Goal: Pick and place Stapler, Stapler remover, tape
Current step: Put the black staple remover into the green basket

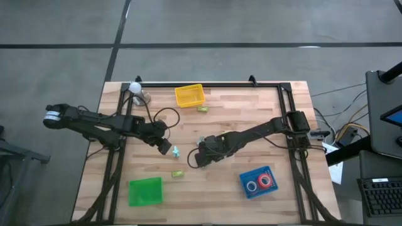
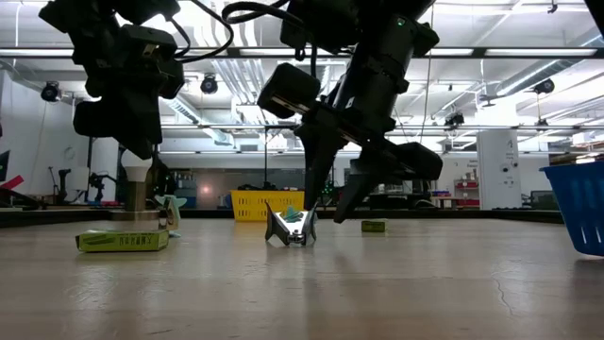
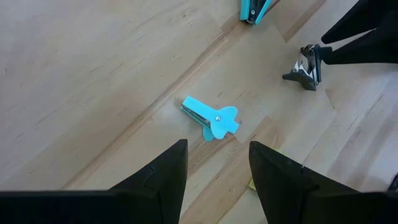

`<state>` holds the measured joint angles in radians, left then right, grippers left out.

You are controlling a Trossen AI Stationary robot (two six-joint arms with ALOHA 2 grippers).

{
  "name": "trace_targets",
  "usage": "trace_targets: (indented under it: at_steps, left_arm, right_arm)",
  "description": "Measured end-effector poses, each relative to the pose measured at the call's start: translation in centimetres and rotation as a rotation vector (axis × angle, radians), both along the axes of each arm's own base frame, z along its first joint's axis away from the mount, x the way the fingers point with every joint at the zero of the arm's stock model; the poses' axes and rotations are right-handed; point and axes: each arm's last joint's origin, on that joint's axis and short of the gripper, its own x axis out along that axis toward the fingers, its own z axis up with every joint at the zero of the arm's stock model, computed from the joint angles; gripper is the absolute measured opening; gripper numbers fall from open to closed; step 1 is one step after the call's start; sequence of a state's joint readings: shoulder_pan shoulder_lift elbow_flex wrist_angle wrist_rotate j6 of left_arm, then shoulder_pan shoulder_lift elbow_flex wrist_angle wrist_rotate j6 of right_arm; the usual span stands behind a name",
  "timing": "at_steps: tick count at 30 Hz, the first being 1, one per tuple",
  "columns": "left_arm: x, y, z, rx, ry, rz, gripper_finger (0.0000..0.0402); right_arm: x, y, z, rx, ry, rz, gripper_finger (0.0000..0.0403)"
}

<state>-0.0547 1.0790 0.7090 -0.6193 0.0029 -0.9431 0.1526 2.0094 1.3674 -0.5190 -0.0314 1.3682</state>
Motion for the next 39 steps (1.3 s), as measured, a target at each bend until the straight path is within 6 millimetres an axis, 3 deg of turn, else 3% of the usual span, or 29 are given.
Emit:
trace_targets:
  at_steps: [10,19,25,29,39]
  left_arm:
    - [0.2,0.0,0.2,0.009,-0.03,-0.016,0.0174]
    - [0.4,-0.1,0.3,0.007,-0.048,-0.034,0.0174]
    - [1.1,-0.3,1.1,-0.009,-0.161,-0.117,0.0174]
    - [1.3,-0.4,2.6,-0.002,-0.321,-0.188,0.0174]
    - [-0.8,0.0,9.4,0.093,-0.888,-0.18,0.0174]
  right_arm:
    - [0.1,-0.7,0.0,0.003,-0.004,0.03,0.002]
    - [0.1,-0.7,1.2,0.019,-0.045,0.066,0.0008]
    - [-0.3,-0.9,5.2,-0.009,-0.196,0.05,0.0008]
    - [-1.2,-1.3,8.7,-0.081,-0.308,0.017,0.0008]
    - [-3.7,-2.2,16.6,-0.249,-0.649,-0.104,0.0008]
